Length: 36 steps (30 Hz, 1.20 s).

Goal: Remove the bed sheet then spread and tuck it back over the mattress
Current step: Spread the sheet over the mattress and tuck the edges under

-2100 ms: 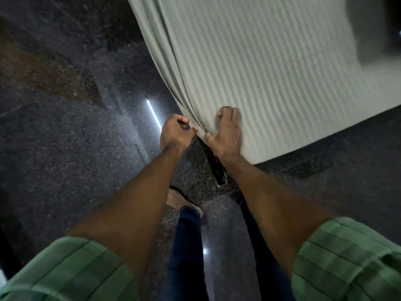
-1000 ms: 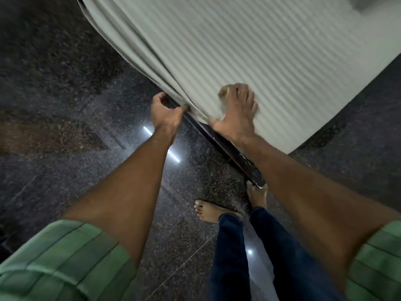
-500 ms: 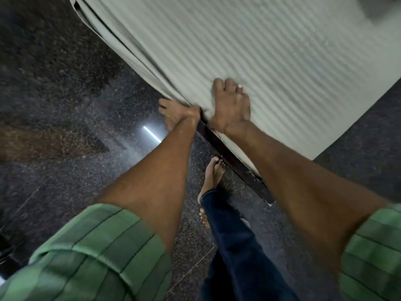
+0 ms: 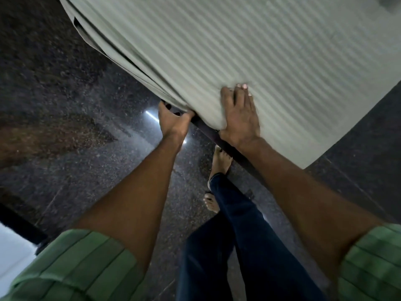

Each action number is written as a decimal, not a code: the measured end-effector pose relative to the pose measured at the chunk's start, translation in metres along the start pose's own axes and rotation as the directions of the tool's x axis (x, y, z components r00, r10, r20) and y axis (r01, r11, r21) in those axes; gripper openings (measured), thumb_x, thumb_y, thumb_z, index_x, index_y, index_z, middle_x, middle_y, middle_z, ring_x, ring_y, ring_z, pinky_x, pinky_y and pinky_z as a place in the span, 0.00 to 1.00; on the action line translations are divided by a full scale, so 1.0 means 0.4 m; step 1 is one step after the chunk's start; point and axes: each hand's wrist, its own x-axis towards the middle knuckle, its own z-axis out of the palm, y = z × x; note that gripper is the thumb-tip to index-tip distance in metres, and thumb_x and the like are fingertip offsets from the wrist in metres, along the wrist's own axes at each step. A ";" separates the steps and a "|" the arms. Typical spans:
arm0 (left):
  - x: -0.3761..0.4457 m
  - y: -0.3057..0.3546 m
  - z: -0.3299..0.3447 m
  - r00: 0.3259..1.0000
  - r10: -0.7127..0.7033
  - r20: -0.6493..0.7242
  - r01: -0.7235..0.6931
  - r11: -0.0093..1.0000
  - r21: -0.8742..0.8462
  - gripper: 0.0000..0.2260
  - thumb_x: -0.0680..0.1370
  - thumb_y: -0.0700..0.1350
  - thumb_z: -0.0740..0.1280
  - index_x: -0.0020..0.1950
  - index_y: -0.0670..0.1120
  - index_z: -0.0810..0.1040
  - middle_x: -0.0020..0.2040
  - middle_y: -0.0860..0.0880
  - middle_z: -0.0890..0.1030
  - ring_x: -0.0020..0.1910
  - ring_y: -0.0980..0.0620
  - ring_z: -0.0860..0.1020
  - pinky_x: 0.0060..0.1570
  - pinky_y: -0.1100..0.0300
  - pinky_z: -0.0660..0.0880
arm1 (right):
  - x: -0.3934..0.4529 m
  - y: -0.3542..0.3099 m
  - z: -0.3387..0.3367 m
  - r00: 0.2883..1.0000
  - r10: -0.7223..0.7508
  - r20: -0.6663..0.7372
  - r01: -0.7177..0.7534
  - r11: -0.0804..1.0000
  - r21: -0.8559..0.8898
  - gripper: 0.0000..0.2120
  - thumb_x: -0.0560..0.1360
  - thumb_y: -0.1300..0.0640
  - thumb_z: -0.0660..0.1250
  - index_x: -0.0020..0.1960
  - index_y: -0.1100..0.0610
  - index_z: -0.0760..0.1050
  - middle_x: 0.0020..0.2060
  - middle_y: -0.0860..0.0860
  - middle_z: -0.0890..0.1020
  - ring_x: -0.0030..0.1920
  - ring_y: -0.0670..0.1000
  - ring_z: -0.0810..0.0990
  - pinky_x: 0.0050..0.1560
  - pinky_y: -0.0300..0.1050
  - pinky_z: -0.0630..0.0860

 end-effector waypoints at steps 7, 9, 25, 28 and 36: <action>0.020 0.043 0.063 0.973 -0.073 -0.219 0.061 0.996 -0.061 0.36 0.60 0.49 0.69 0.69 0.47 0.69 0.63 0.45 0.77 0.60 0.43 0.79 0.64 0.49 0.77 | 0.040 -0.043 -0.008 0.993 0.109 0.039 -0.116 0.931 0.345 0.52 0.61 0.48 0.75 0.79 0.53 0.53 0.81 0.61 0.46 0.82 0.61 0.39 0.80 0.64 0.38; 0.025 0.075 0.082 0.955 -0.165 -0.245 0.150 0.986 -0.078 0.34 0.62 0.49 0.70 0.67 0.45 0.69 0.64 0.44 0.77 0.60 0.40 0.79 0.62 0.48 0.78 | 0.062 -0.075 -0.002 0.994 0.104 -0.025 -0.089 0.937 0.339 0.53 0.64 0.48 0.74 0.81 0.54 0.50 0.82 0.59 0.43 0.82 0.59 0.39 0.79 0.66 0.39; 0.129 0.119 -0.050 0.990 -0.057 -0.129 0.033 0.984 -0.176 0.26 0.68 0.35 0.76 0.61 0.45 0.69 0.56 0.48 0.79 0.48 0.52 0.80 0.45 0.69 0.76 | 0.128 -0.168 -0.002 0.974 0.212 -0.074 -0.188 0.949 0.252 0.50 0.59 0.51 0.82 0.74 0.55 0.60 0.76 0.59 0.61 0.81 0.62 0.54 0.78 0.70 0.51; 0.134 0.122 -0.015 0.973 -0.140 -0.185 0.092 0.965 -0.247 0.25 0.67 0.41 0.76 0.60 0.45 0.70 0.57 0.46 0.79 0.51 0.46 0.82 0.51 0.60 0.81 | 0.077 -0.160 0.002 0.955 0.129 -0.266 -0.032 0.939 0.342 0.25 0.65 0.51 0.79 0.59 0.53 0.75 0.65 0.54 0.71 0.70 0.58 0.69 0.73 0.62 0.64; 0.183 0.146 -0.022 0.975 -0.089 -0.203 0.130 0.971 0.198 0.30 0.72 0.47 0.74 0.69 0.40 0.66 0.69 0.39 0.74 0.64 0.39 0.76 0.63 0.53 0.77 | 0.078 -0.234 0.008 0.973 0.123 -0.193 -0.074 0.967 0.244 0.08 0.64 0.66 0.75 0.42 0.57 0.83 0.45 0.54 0.81 0.53 0.59 0.76 0.54 0.53 0.72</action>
